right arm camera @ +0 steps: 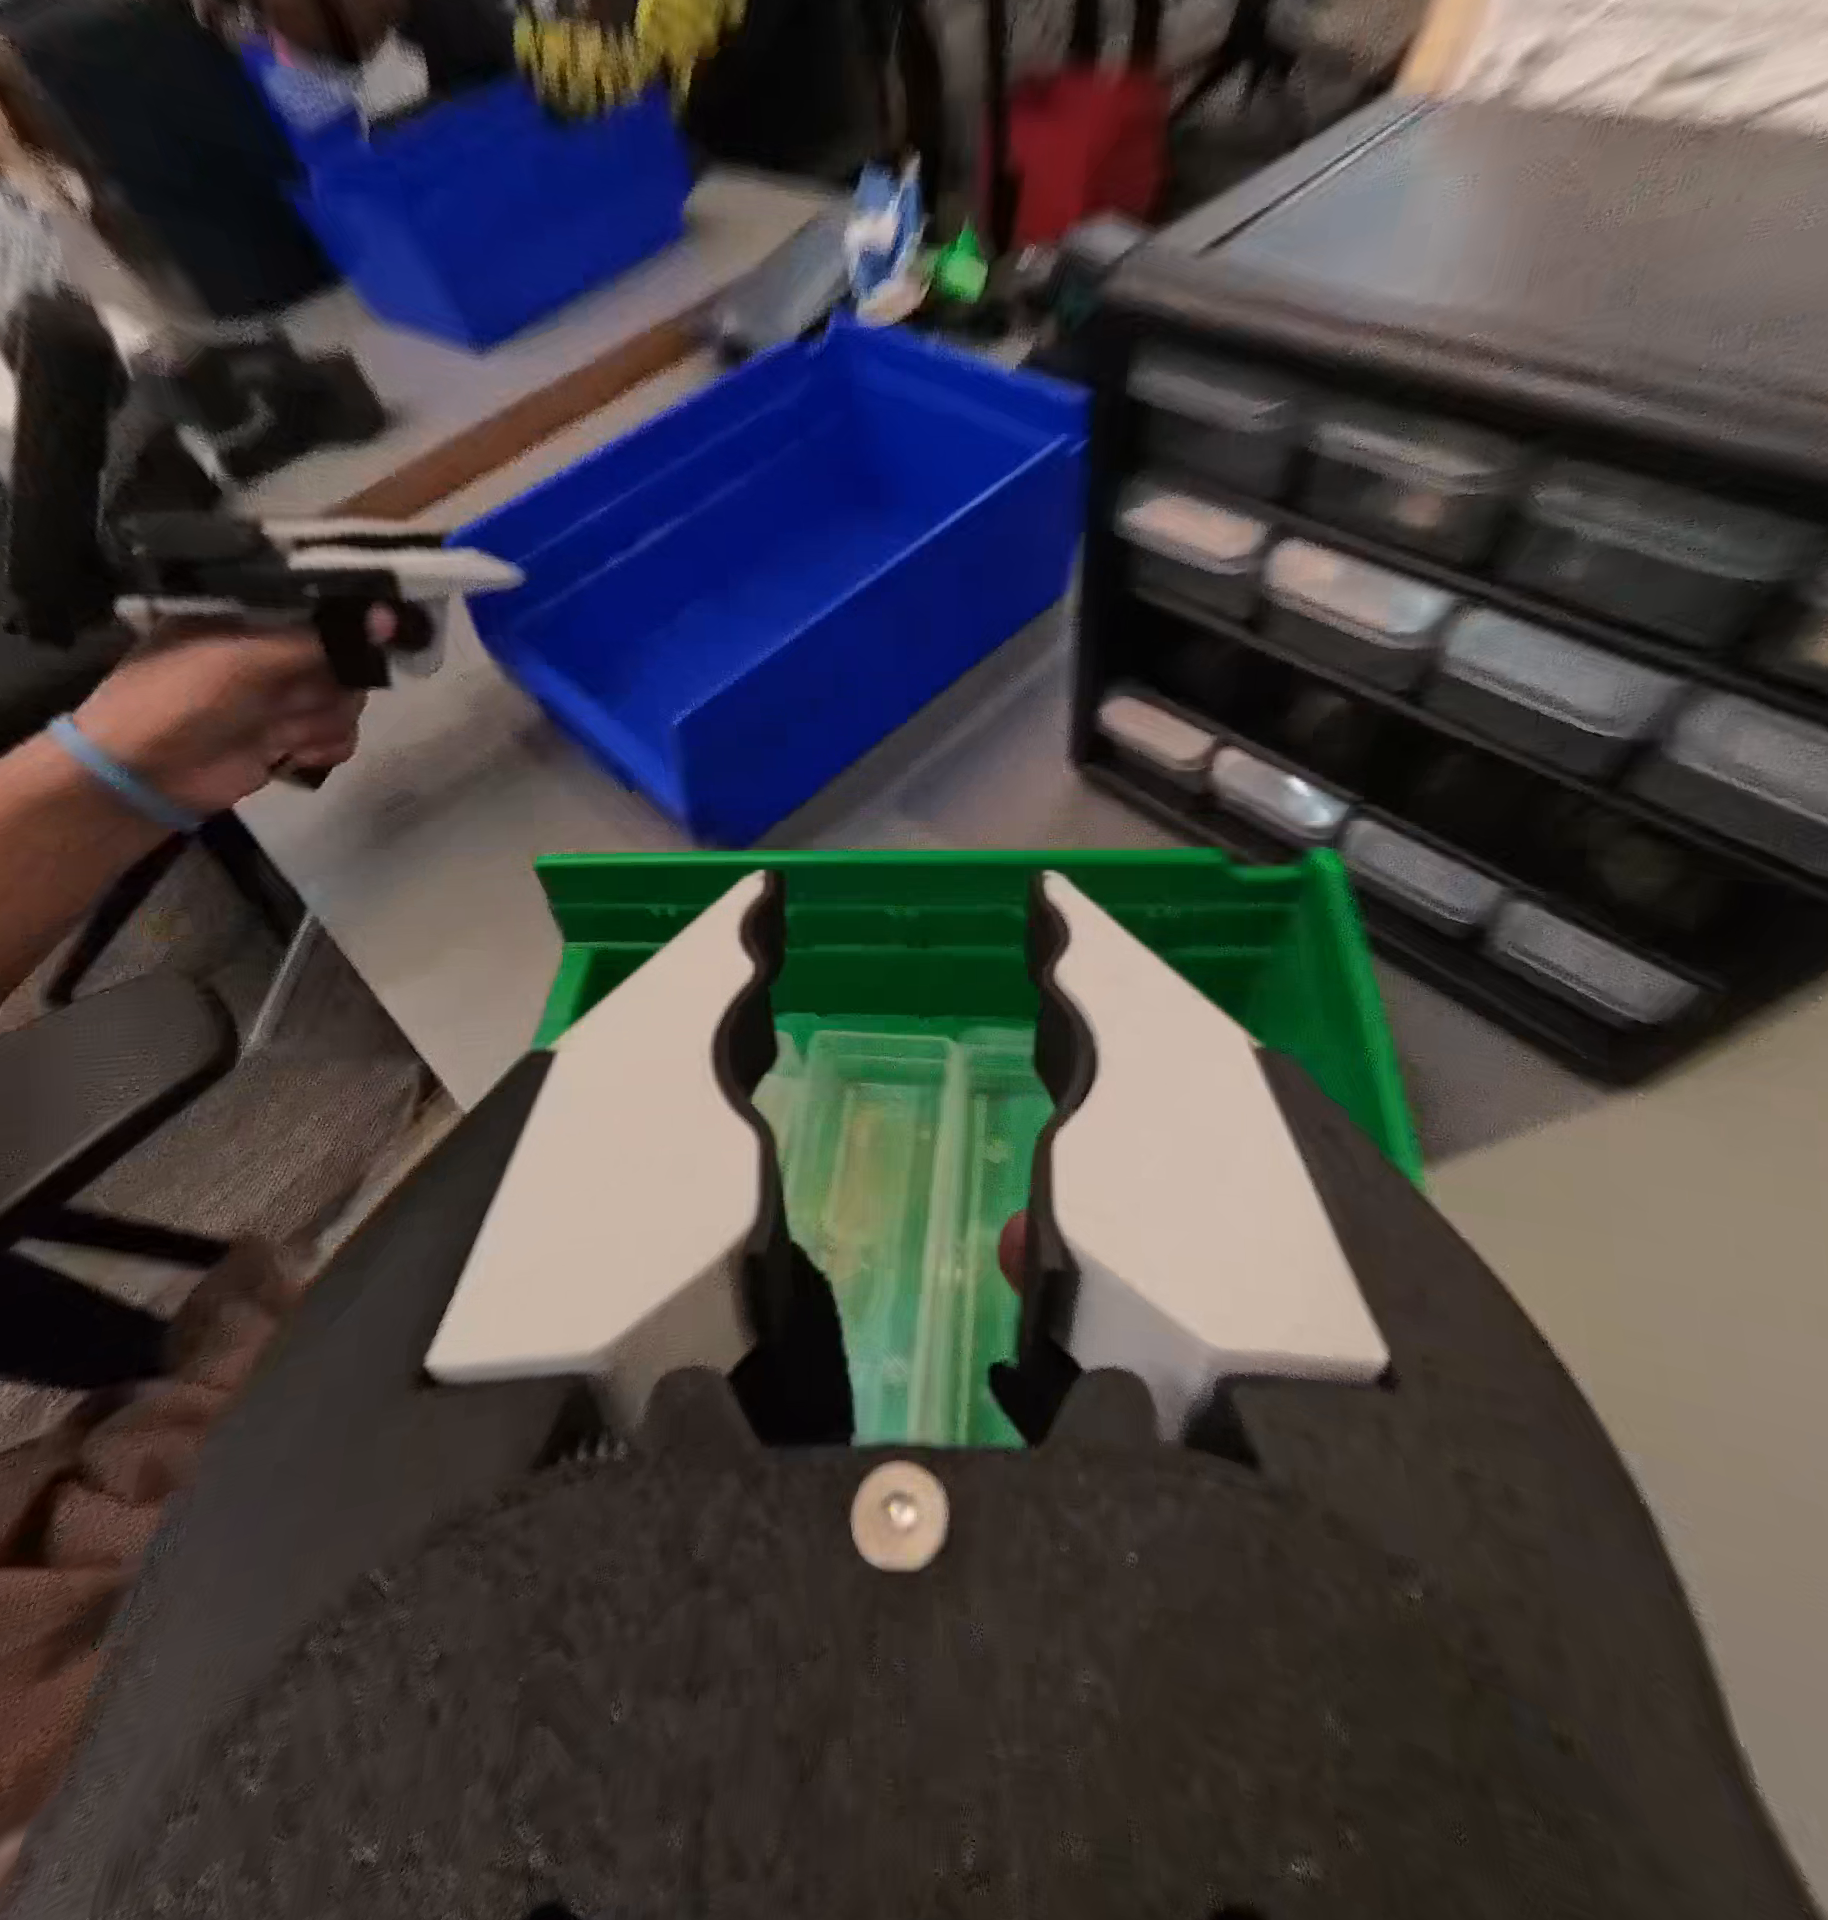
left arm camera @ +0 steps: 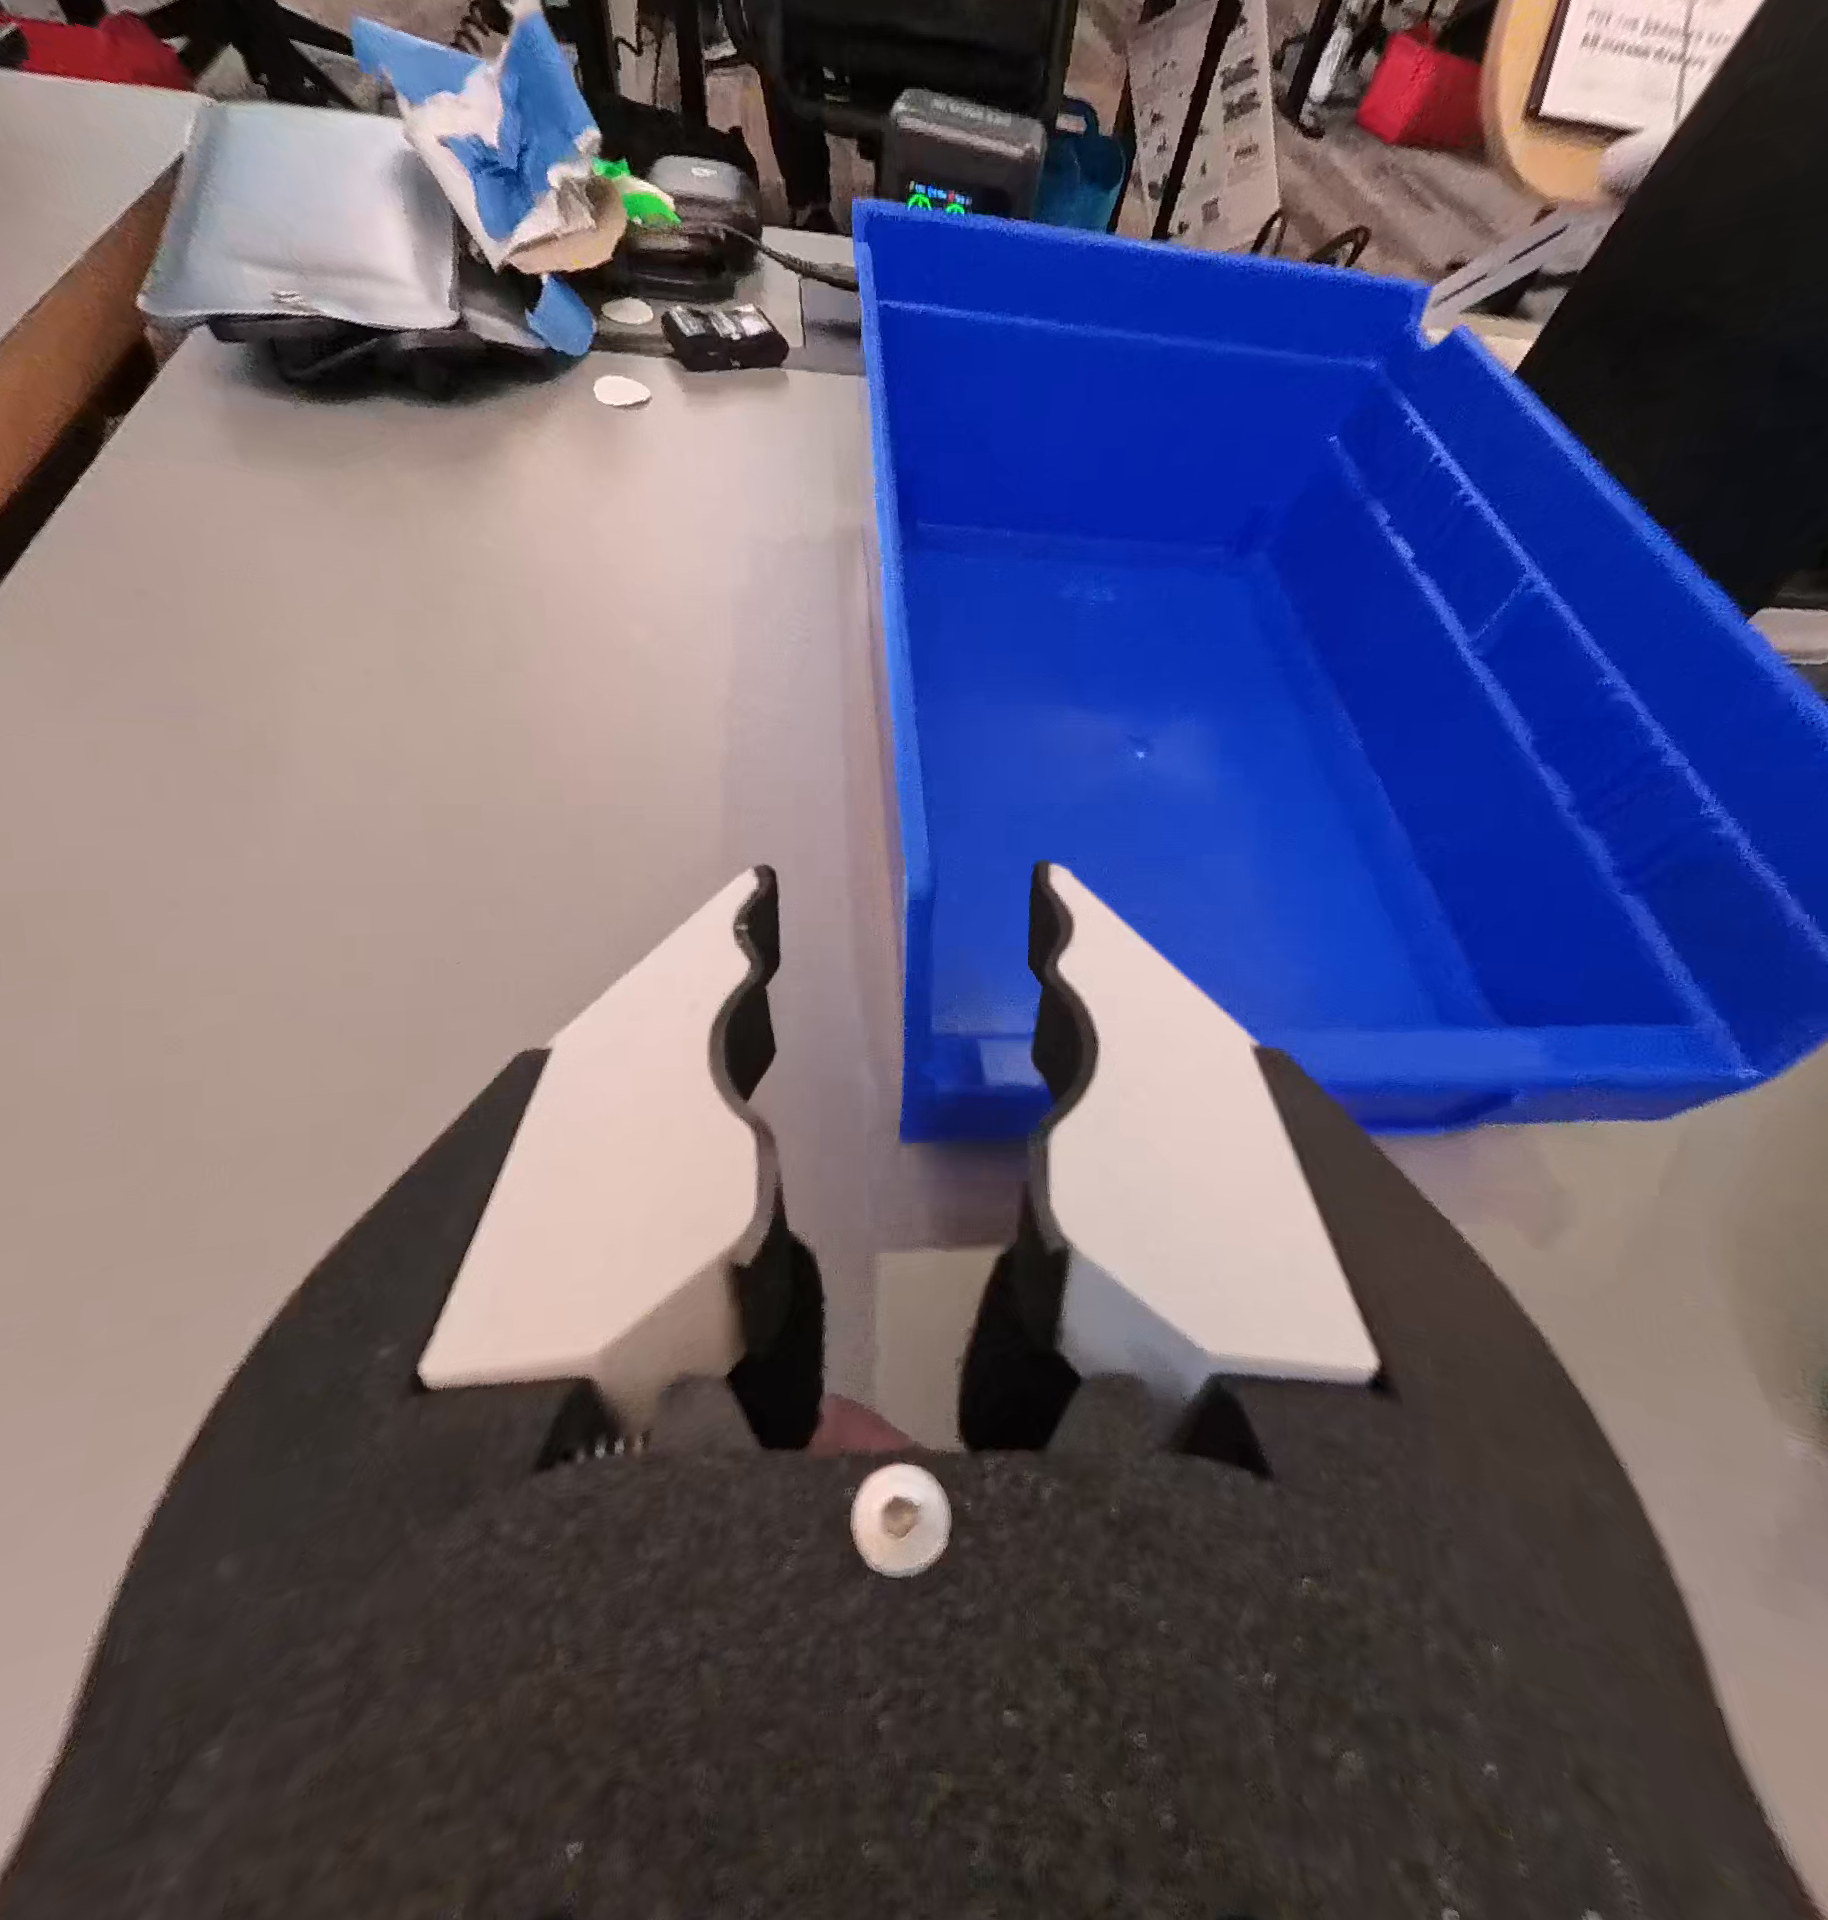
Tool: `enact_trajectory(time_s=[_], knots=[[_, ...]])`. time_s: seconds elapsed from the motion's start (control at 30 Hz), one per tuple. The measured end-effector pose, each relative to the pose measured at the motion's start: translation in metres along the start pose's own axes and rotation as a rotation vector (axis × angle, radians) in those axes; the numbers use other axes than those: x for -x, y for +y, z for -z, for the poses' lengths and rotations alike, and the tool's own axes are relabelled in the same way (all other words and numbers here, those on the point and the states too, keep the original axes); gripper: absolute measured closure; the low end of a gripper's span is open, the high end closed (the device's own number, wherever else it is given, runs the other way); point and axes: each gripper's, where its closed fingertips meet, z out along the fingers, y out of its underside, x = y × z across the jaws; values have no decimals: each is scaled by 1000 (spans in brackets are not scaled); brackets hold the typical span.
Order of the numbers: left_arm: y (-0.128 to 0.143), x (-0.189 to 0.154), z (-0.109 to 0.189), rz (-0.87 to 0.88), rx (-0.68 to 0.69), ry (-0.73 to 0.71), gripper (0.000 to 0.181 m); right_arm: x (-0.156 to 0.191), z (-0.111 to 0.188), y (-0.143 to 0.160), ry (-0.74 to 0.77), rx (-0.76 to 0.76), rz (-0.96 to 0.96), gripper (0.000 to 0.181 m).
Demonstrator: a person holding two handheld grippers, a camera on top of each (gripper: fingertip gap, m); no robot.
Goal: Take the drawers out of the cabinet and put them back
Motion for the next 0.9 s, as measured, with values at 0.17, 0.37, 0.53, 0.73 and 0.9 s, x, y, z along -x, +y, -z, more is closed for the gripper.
enact_trajectory(time_s=[0.17, 0.37, 0.53, 0.73, 0.9], knots=[[21, -2, -32, -36, 144, -36, 176, 65, -98, 2, -58, 187, 39, 132], [12, -7, -23, 170, 175, -30, 179, 74, -157, 15, 94, 212, 106, 133], [-2, -18, -11, 249, 181, -30, 178, 85, -178, 16, 79, 217, 26, 132], [-11, -35, 2, 291, 128, -42, 177, 57, -185, 9, 270, 247, 66, 165], [-48, -38, 33, 211, -31, -120, 174, 61, -183, -16, 203, 171, -60, 171]])
